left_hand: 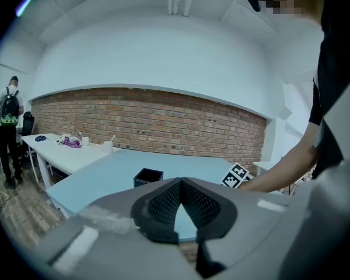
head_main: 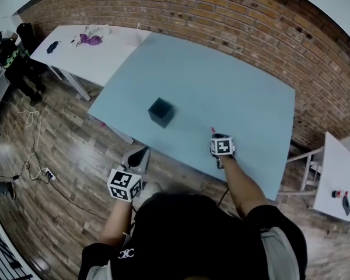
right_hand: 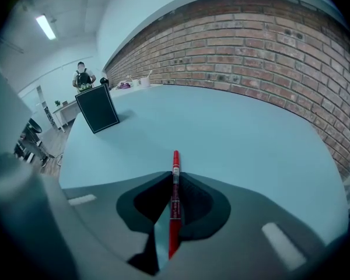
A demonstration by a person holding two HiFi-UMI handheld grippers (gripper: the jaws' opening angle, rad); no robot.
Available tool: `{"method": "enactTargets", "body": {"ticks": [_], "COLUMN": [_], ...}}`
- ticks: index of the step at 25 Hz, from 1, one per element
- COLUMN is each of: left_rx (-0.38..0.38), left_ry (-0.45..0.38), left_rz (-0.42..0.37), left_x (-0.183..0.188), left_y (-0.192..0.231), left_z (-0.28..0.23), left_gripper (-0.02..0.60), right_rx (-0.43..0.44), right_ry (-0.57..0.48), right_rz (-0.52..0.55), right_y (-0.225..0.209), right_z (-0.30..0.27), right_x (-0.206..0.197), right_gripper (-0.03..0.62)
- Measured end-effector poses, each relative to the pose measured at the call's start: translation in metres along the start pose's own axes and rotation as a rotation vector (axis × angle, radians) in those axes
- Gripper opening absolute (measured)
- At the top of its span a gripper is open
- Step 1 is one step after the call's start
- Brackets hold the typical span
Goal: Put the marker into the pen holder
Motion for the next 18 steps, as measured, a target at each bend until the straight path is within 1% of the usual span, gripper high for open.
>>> {"method": "enactTargets", "body": {"ticks": [3, 9, 11, 14, 18], "left_rx": [0.009, 0.003, -0.003, -0.019, -0.042], "left_ry": [-0.009, -0.03, -0.034, -0.038, -0.037], "left_rz": [-0.001, 0.01, 0.01, 0.007, 0.013], "left_x": [0.001, 0.002, 0.003, 0.006, 0.007], "left_y": [0.0, 0.005, 0.006, 0.005, 0.005], "left_z": [0.004, 0.002, -0.002, -0.008, -0.016], "left_gripper": [0.006, 0.006, 0.006, 0.006, 0.006], "right_rx": [-0.004, 0.038, 0.057, 0.081, 0.111], "right_ry": [-0.094, -0.251, -0.316, -0.443, -0.59], "right_rz": [0.02, -0.011, -0.023, -0.028, -0.007], "right_y": [-0.004, -0.001, 0.001, 0.008, 0.019], "right_z": [0.007, 0.042, 0.059, 0.096, 0.14], "right_x": [0.011, 0.022, 0.028, 0.039, 0.05], "right_gripper": [0.048, 0.048, 0.048, 0.048, 0.048]}}
Point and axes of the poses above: the fingertips, and each gripper's own axes: z backward along the fingers, y to its left, x out of its top, the point moved 8 cm from there along z, backward along the fingers, and after that the axes turned 4 degrees about y, right-handed, at the moved point
